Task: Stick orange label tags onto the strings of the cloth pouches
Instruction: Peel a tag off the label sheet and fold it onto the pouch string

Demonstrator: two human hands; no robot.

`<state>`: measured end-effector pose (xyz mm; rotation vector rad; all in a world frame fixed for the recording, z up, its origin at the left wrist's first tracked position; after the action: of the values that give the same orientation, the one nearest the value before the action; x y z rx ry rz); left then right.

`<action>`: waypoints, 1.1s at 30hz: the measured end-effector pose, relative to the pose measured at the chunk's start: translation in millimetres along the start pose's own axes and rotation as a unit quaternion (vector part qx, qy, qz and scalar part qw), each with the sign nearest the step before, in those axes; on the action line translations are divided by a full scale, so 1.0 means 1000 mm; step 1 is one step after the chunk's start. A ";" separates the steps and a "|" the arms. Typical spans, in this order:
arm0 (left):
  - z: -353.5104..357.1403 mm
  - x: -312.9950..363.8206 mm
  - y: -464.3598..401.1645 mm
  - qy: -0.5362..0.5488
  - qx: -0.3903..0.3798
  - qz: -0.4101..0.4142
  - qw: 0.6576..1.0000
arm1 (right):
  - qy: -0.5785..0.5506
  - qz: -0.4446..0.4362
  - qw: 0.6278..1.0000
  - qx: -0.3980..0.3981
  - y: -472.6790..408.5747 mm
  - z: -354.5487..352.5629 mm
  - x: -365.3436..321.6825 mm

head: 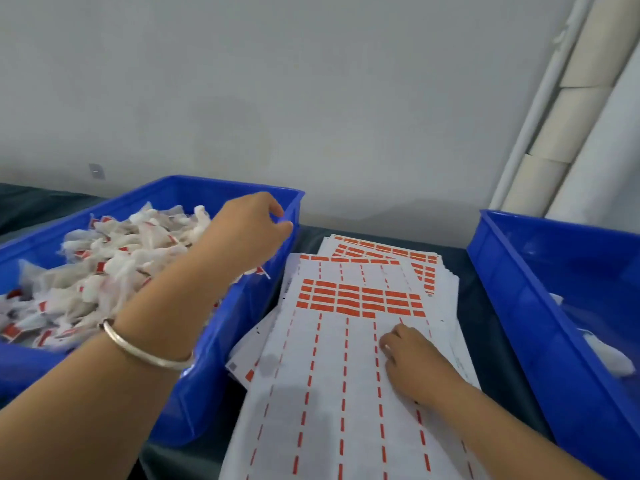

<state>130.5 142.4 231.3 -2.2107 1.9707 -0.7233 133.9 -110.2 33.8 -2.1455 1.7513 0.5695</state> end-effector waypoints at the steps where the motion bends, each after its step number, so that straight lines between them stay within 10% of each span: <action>1: 0.013 0.016 0.006 -0.003 -0.017 0.021 1.000 | -0.012 0.001 1.000 -0.006 0.005 -0.008 -0.002; 8: 0.156 0.087 0.075 0.015 -0.231 0.078 0.970 | -0.056 -0.064 0.981 0.173 0.051 -0.150 0.007; 14: 0.230 0.102 0.122 -0.053 -0.235 0.095 0.966 | -0.062 0.057 0.955 0.286 0.078 -0.248 0.105; 20: 0.240 0.104 0.133 -0.139 -0.193 0.141 0.961 | -0.054 0.247 0.948 0.193 0.089 -0.243 0.224; 33: 0.242 0.101 0.129 -0.142 -0.170 0.121 0.968 | -0.068 0.337 0.938 0.029 0.069 -0.193 0.278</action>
<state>115.8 -33.1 -1.7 -2.0322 2.2847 -0.0338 135.3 -453.8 66.8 -1.3817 2.3716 0.7874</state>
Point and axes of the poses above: each hand's wrist, its own y-axis away from the middle knuckle, its own z-axis out of the palm, x = y × z, the point moved 10 cm from there along -y, towards the middle knuckle, and after that the axes turned 15 degrees about -y, right-handed, at the moved point
